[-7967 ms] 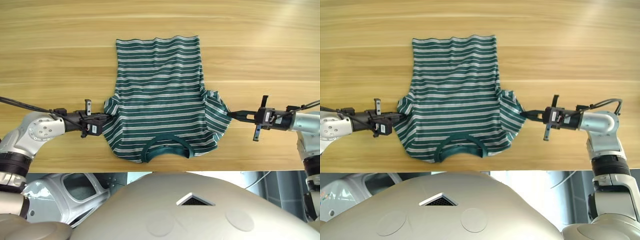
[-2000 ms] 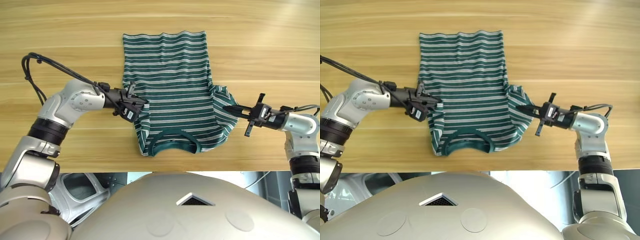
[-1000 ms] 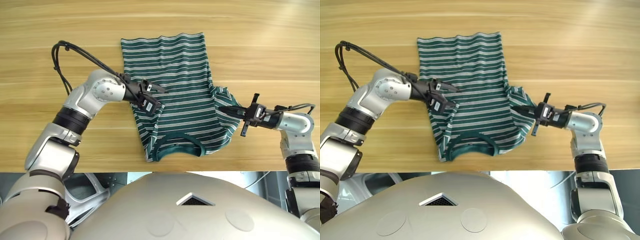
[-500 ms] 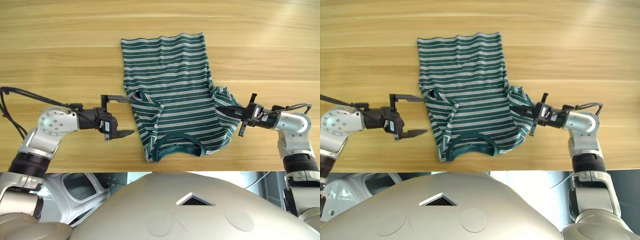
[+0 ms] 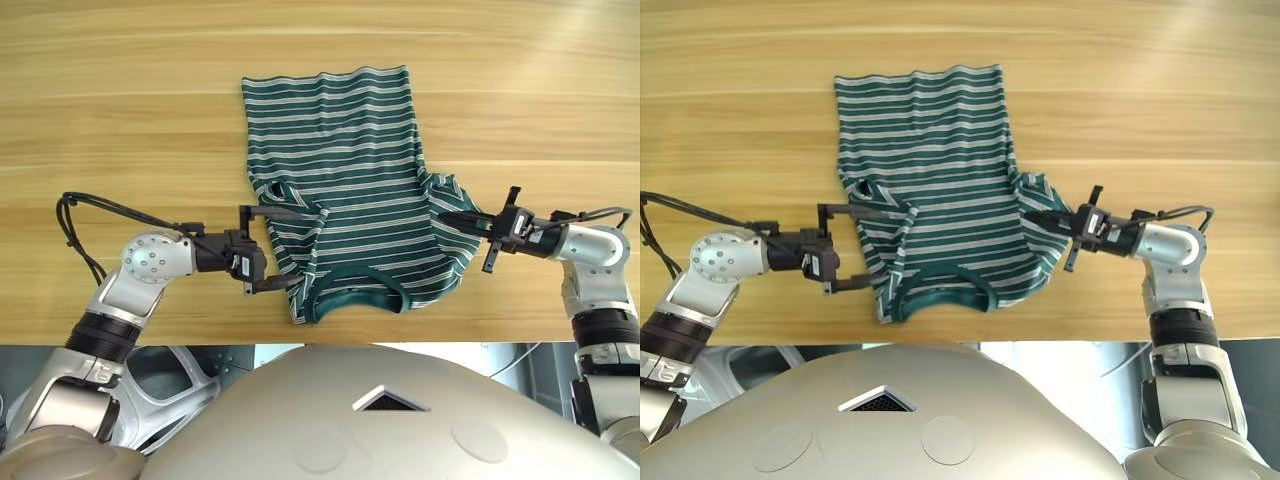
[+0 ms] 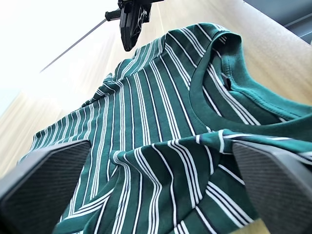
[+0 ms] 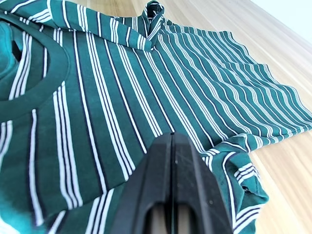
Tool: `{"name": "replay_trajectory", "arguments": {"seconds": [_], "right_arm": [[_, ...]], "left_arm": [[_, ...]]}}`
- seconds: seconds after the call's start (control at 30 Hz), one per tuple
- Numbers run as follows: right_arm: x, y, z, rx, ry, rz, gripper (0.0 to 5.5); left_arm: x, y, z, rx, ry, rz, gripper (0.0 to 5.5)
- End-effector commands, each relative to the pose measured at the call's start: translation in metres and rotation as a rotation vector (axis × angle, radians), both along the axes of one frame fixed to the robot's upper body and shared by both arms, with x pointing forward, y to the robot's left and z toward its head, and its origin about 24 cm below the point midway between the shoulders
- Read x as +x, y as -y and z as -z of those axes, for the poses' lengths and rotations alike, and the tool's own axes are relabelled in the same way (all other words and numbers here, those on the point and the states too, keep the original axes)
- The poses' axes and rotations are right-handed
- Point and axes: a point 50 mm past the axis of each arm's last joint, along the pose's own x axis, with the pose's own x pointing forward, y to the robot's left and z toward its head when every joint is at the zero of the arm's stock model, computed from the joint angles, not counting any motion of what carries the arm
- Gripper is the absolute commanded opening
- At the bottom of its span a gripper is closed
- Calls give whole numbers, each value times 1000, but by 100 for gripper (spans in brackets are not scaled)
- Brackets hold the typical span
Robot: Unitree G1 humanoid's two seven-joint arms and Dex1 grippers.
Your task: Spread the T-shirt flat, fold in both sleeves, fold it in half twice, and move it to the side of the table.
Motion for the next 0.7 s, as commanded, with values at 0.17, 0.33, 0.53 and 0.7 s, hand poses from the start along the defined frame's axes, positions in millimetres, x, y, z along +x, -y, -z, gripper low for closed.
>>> {"name": "replay_trajectory", "arguments": {"seconds": [0.17,0.33,0.53,0.7], "right_arm": [[2,-4,1,14,4,-5,0],[3,-6,2,19,5,-4,0],[4,-6,1,19,4,-2,0],[9,-4,-5,23,37,12,0]], "left_arm": [[1,4,12,-11,-46,-19,536],[-2,12,16,-50,-66,-13,536],[-11,21,25,-46,-103,24,536],[-13,20,33,-11,-116,18,536]]}}
